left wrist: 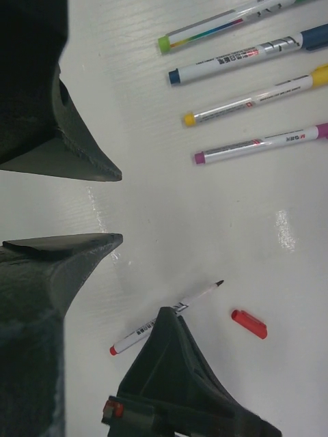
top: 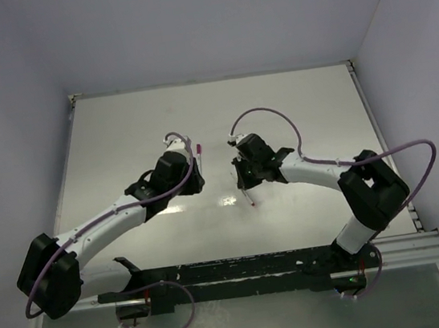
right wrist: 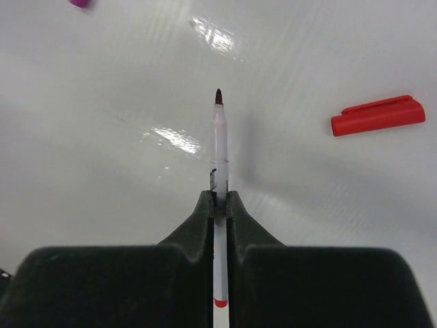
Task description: Insert the pens into the pen caps
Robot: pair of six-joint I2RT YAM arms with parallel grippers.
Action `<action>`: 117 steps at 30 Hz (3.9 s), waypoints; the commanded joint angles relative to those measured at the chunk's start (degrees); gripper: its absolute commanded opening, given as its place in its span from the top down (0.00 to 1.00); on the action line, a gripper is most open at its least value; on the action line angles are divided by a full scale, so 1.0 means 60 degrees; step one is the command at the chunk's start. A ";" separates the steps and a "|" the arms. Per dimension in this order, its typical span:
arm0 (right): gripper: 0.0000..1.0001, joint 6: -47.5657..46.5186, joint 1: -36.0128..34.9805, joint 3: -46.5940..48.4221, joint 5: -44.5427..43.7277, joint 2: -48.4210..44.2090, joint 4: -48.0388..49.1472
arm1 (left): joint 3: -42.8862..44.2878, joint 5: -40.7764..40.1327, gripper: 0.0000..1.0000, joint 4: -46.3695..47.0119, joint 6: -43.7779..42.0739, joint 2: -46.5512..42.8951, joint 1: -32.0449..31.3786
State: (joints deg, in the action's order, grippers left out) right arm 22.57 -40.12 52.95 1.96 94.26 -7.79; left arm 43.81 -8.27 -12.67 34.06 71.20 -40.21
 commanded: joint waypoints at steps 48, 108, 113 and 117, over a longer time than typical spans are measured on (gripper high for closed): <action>1.00 0.2782 -0.0084 -0.3251 0.1228 -0.5737 0.6120 | -0.2735 0.5524 0.49 1.0411 0.1909 0.0736 -0.0330; 0.69 0.2984 -0.0746 -0.0909 -0.3806 -0.6208 -0.0893 | -0.3587 0.3070 1.00 0.5265 0.0472 -0.2150 -0.0345; 0.68 0.3908 -0.0735 -0.0575 -0.4436 -0.4786 -0.1760 | -0.3081 0.2572 1.00 0.3648 -0.0002 -0.2305 -0.0346; 0.68 0.4462 -0.0730 -0.0353 -0.4474 -0.3586 -0.1894 | -0.2899 0.2278 1.00 0.2793 -0.0296 -0.2531 -0.0363</action>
State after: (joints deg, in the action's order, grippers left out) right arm 43.79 -44.51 47.48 -21.08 68.23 -15.33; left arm 22.94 8.19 9.45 35.77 58.26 -42.50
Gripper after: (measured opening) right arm 0.318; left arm 0.137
